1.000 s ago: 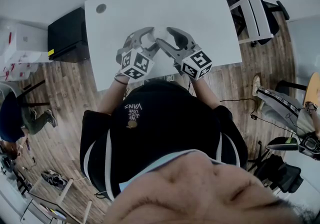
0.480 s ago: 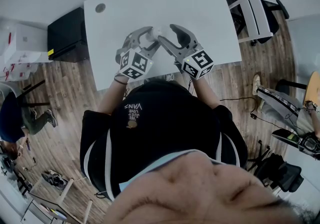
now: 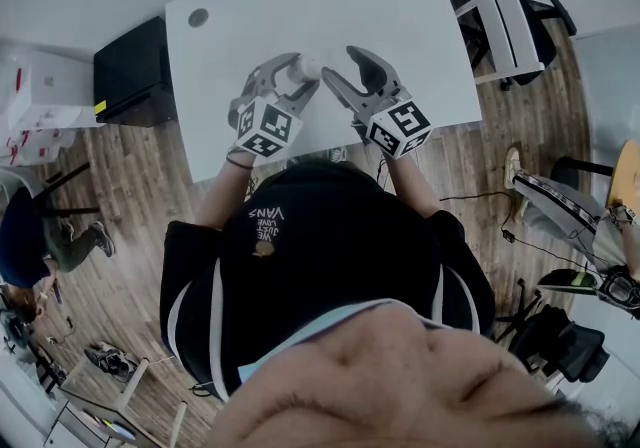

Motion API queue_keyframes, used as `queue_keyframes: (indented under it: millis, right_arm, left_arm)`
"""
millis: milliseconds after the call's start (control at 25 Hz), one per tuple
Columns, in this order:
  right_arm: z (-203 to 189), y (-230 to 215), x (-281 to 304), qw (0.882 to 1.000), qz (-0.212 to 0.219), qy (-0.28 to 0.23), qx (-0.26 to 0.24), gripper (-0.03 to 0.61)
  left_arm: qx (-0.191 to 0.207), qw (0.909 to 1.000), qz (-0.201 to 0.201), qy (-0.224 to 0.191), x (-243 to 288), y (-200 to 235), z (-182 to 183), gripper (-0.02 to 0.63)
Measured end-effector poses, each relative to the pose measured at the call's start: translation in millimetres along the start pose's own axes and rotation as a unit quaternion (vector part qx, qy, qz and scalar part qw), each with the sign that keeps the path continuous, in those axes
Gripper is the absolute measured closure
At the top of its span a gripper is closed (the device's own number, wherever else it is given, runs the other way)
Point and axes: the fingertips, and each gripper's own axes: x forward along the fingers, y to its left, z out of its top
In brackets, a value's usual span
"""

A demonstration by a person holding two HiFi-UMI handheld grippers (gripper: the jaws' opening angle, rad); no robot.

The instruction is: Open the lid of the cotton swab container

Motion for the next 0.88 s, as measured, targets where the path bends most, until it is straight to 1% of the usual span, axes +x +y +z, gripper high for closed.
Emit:
queue_keyframes:
  millis: [720, 800, 880]
  right_arm:
    - [1, -24, -11, 0.999, -0.044, 0.003, -0.004, 0.327]
    - [1, -27, -11, 0.999, -0.048, 0.004, -0.005, 0.327]
    - [1, -28, -12, 0.999, -0.051, 0.005, -0.006, 0.327]
  left_arm:
    - [-0.018, 0.9998, 0.010, -0.005, -4, 7, 1, 0.357]
    - [-0.024, 0.9996, 0.011, -0.008, -5, 8, 1, 0.357]
    - [-0.039, 0.9991, 0.010, -0.012, -6, 9, 2, 0.357]
